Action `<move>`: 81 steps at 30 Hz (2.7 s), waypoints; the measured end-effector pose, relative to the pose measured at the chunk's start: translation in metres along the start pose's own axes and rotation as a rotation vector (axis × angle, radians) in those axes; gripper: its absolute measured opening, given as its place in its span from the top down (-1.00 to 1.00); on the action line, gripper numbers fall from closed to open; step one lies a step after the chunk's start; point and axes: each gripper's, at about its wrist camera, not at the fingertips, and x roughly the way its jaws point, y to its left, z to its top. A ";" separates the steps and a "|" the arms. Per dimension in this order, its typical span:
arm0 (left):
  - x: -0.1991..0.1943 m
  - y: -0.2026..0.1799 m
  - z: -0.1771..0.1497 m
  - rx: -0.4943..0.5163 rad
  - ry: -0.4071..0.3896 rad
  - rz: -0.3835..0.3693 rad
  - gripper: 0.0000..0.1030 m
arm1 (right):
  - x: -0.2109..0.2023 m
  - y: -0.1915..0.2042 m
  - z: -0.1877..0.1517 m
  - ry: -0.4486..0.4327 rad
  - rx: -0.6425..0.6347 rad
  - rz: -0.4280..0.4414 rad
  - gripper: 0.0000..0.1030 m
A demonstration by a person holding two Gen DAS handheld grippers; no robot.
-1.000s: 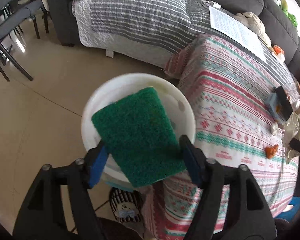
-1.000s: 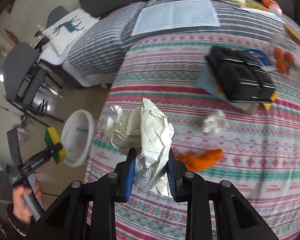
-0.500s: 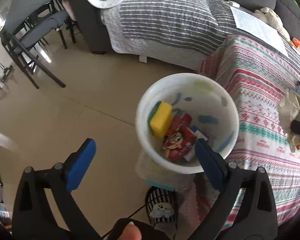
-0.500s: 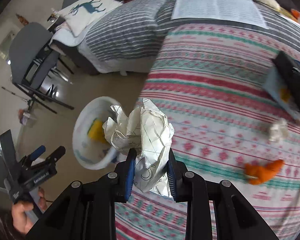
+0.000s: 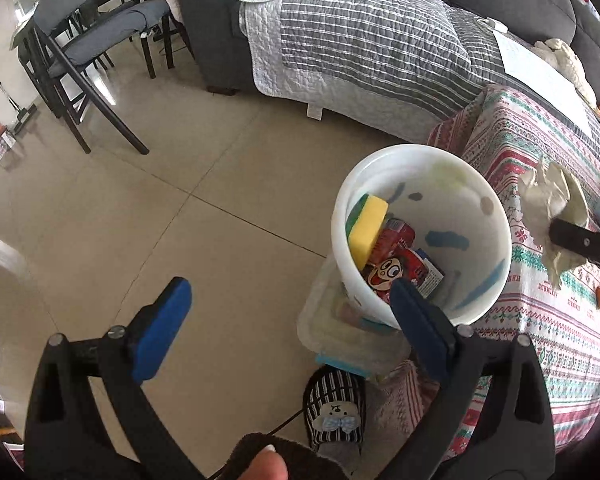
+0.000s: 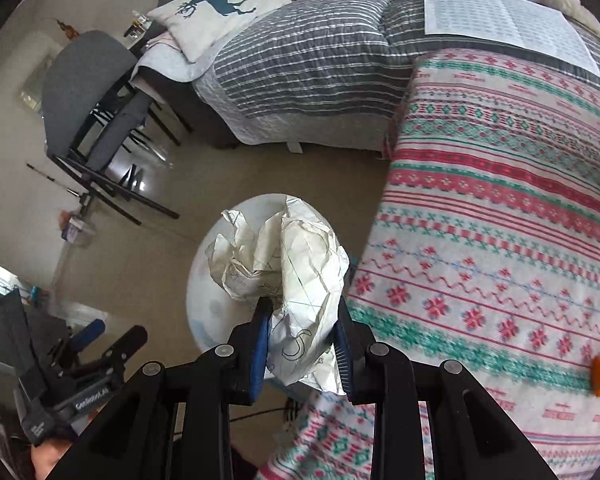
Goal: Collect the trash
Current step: 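Lower the crumpled paper into the white bin and open the right tool, then reach the left tool to the orange peel and grasp it, then carry the orange peel toward the bin with the left tool while the right tool grasps the white tissue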
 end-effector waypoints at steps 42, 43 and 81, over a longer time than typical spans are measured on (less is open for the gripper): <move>-0.055 -0.256 -0.012 0.401 0.041 -0.304 -0.92 | -0.186 -0.240 -0.076 -0.090 0.391 -0.374 -0.52; -0.057 -0.268 -0.013 0.428 0.038 -0.318 -0.92 | -0.189 -0.245 -0.079 -0.088 0.390 -0.385 -0.52; -0.054 -0.386 -0.040 0.632 0.118 -0.421 0.52 | -0.242 -0.336 -0.126 -0.063 0.560 -0.386 -0.52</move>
